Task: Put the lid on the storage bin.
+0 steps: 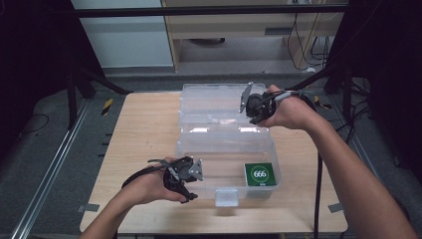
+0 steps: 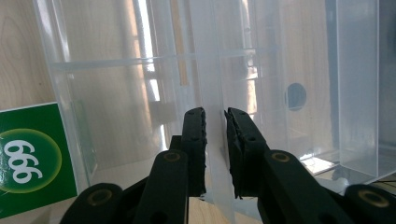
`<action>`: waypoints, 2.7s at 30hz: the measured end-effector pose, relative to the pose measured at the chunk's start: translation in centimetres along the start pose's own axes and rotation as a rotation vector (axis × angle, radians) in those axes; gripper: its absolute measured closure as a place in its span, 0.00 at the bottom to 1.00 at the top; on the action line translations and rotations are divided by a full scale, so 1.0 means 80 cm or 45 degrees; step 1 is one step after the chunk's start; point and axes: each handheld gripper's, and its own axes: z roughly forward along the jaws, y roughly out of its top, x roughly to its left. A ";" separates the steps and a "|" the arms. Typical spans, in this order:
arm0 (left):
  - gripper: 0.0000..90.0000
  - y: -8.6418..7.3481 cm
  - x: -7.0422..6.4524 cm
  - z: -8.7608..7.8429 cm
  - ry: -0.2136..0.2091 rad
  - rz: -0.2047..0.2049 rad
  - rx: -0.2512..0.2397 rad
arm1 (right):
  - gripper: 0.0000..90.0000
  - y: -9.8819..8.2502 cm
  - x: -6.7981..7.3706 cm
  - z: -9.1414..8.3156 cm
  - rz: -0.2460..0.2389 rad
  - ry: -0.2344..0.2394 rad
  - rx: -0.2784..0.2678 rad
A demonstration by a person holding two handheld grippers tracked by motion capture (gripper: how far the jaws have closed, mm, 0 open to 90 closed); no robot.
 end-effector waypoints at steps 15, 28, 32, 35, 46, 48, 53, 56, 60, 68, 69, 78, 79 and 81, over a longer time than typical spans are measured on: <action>0.70 0.005 0.002 0.012 -0.016 0.024 0.029 | 0.89 0.010 0.002 0.000 -0.021 -0.007 -0.011; 0.89 0.009 0.000 0.017 -0.048 0.040 0.040 | 0.90 0.012 0.002 0.002 -0.033 -0.006 -0.001; 0.91 0.010 -0.001 0.017 -0.049 0.027 0.042 | 0.90 0.015 0.002 0.003 -0.047 -0.005 0.006; 0.92 0.009 -0.002 0.017 -0.046 0.011 0.031 | 0.91 0.016 0.002 0.003 -0.056 -0.005 0.016; 0.91 0.011 0.004 0.020 -0.006 -0.016 -0.010 | 0.91 0.017 -0.005 0.006 -0.060 -0.027 0.040; 0.91 0.011 0.005 0.021 -0.006 -0.021 -0.011 | 0.91 0.017 -0.007 0.008 -0.053 -0.034 0.036; 0.91 0.011 0.010 0.021 0.013 -0.025 -0.015 | 0.92 0.017 -0.011 0.008 -0.033 -0.024 0.040; 0.91 0.011 0.009 0.022 0.019 -0.054 -0.030 | 0.95 0.017 -0.010 0.005 -0.053 -0.013 0.029; 0.90 0.010 0.009 0.022 0.036 -0.064 -0.037 | 0.96 0.017 -0.010 0.004 -0.045 -0.003 0.027; 0.90 0.009 0.009 0.024 0.048 -0.086 -0.049 | 0.98 0.021 0.000 -0.006 -0.039 0.011 0.018; 0.90 0.009 0.009 0.024 0.047 -0.089 -0.049 | 0.98 0.021 0.002 -0.008 -0.042 0.009 0.016; 0.89 0.006 0.005 0.025 0.046 -0.167 -0.074 | 0.98 0.019 0.022 -0.021 -0.062 -0.006 -0.019; 0.89 0.006 0.004 0.026 0.045 -0.190 -0.080 | 0.98 0.018 0.024 -0.022 -0.062 -0.013 -0.029; 0.89 0.006 0.004 0.026 0.046 -0.179 -0.079 | 0.98 0.017 0.027 -0.024 -0.067 -0.017 -0.037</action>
